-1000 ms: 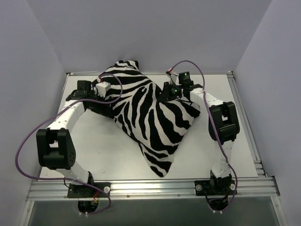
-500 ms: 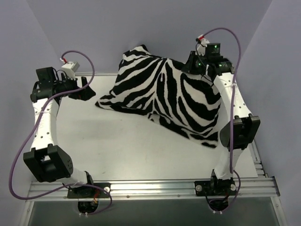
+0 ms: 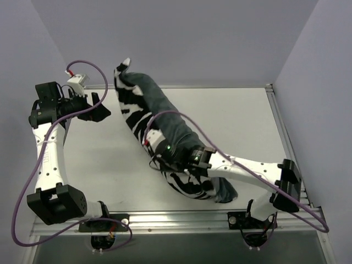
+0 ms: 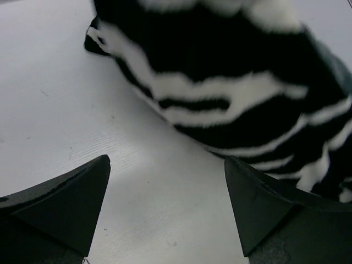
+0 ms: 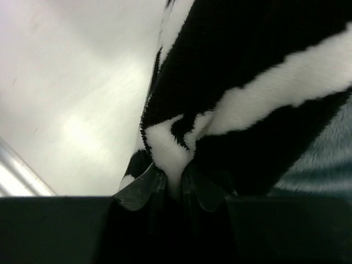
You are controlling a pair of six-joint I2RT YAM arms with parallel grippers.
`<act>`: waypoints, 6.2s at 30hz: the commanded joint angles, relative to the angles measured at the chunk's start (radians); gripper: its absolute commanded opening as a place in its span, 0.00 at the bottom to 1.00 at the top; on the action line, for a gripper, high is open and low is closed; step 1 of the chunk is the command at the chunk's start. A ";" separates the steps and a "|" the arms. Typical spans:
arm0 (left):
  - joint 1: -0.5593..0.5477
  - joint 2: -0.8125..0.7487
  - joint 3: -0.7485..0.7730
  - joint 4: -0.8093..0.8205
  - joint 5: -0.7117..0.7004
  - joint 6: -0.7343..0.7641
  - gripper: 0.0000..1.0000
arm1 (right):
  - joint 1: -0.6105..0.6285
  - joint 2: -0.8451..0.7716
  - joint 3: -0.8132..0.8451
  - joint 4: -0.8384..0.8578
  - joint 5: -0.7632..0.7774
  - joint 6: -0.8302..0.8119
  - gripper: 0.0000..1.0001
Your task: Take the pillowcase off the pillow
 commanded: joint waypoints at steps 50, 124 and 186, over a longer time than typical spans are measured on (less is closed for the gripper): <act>-0.359 -0.209 -0.060 -0.337 0.107 0.394 0.78 | -0.961 0.455 0.608 0.009 -0.526 0.215 0.58; -1.012 0.411 0.244 0.008 -0.746 -0.097 0.72 | -0.648 -0.104 -0.345 0.446 -0.499 0.571 0.91; -1.109 0.597 0.282 -0.039 -1.117 0.116 0.16 | -0.752 -0.031 -0.718 0.773 -0.678 0.714 0.00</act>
